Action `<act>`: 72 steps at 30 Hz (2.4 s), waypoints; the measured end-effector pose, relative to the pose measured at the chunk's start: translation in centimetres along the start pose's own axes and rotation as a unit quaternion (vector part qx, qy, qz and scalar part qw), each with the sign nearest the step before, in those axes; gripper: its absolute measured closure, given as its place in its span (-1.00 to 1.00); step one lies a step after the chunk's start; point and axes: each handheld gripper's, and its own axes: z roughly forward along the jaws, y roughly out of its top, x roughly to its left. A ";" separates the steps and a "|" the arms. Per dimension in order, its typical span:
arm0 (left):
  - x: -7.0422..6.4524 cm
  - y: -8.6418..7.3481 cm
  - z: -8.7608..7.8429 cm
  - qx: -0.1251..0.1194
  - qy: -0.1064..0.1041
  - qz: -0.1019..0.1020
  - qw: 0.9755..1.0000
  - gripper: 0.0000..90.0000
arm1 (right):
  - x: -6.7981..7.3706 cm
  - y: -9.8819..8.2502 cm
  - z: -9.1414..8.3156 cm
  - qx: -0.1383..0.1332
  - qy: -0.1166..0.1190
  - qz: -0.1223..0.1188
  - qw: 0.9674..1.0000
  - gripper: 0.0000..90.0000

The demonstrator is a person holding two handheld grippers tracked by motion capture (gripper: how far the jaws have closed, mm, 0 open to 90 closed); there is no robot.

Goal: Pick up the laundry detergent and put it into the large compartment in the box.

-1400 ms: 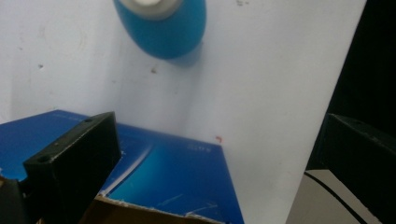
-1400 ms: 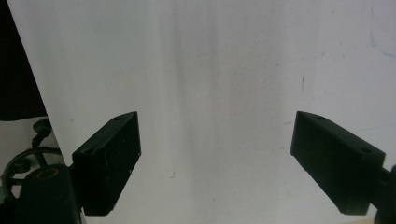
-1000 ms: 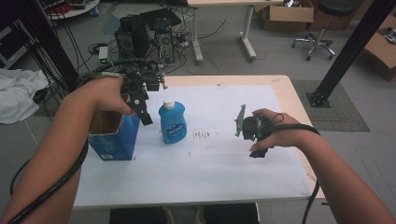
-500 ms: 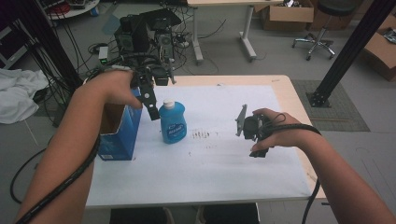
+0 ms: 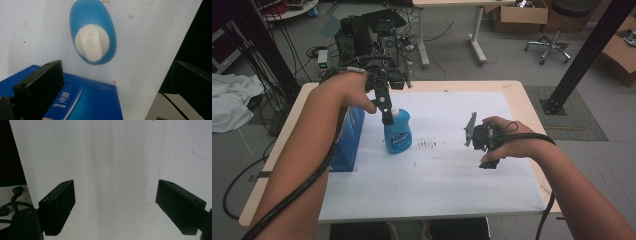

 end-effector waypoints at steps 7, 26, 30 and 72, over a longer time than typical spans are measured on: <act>0.5 0.5 0.7 0.006 -0.002 -0.010 1.000 -1.00 | 0.1 -0.1 0.0 0.001 -0.003 0.000 1.000 -0.64; 1.1 1.7 3.0 0.009 -0.002 -0.026 1.000 -1.00 | 0.3 0.1 0.2 -0.002 -0.005 -0.006 1.000 -0.64; 1.3 1.8 3.3 0.011 0.001 -0.031 0.999 -1.00 | 0.3 0.0 0.3 -0.001 -0.004 -0.003 1.000 -0.64; 1.7 2.8 7.1 0.009 0.022 -0.054 0.998 -1.00 | 0.1 0.2 1.0 -0.001 -0.002 -0.009 1.000 -0.64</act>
